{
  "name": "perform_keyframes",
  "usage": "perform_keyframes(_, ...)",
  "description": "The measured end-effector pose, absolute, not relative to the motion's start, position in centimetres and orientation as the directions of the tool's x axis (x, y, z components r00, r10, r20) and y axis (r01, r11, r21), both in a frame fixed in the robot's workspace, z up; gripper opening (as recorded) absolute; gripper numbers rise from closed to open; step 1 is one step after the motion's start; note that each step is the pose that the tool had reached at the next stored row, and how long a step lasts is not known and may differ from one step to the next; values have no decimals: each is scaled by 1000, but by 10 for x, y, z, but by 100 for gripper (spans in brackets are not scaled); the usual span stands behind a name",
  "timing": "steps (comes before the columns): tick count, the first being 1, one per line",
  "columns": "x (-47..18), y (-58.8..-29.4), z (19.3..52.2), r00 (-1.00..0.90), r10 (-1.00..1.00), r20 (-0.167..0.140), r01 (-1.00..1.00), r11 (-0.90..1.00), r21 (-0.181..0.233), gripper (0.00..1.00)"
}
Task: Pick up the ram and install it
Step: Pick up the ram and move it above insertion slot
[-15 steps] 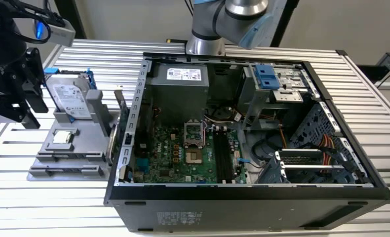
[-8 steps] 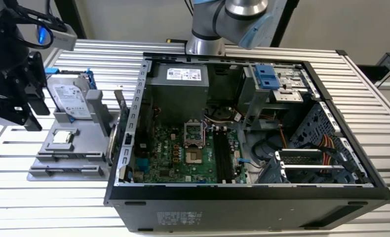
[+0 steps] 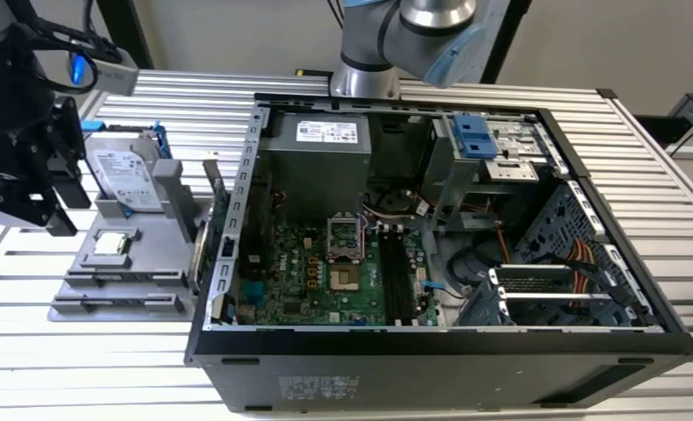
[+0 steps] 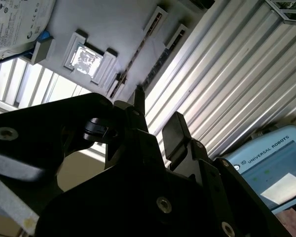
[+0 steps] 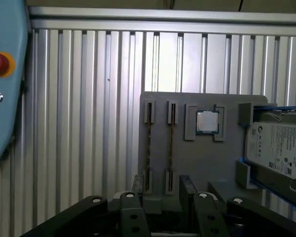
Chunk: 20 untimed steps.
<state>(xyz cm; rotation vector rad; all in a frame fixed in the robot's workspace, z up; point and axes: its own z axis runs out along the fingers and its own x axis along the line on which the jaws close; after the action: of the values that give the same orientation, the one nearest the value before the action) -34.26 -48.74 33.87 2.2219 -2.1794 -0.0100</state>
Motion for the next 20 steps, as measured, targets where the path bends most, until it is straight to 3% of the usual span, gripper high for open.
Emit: perform_keyframes(20, -343, -487, 334, 19, -1000, 16, -999, -19, 25, 100)
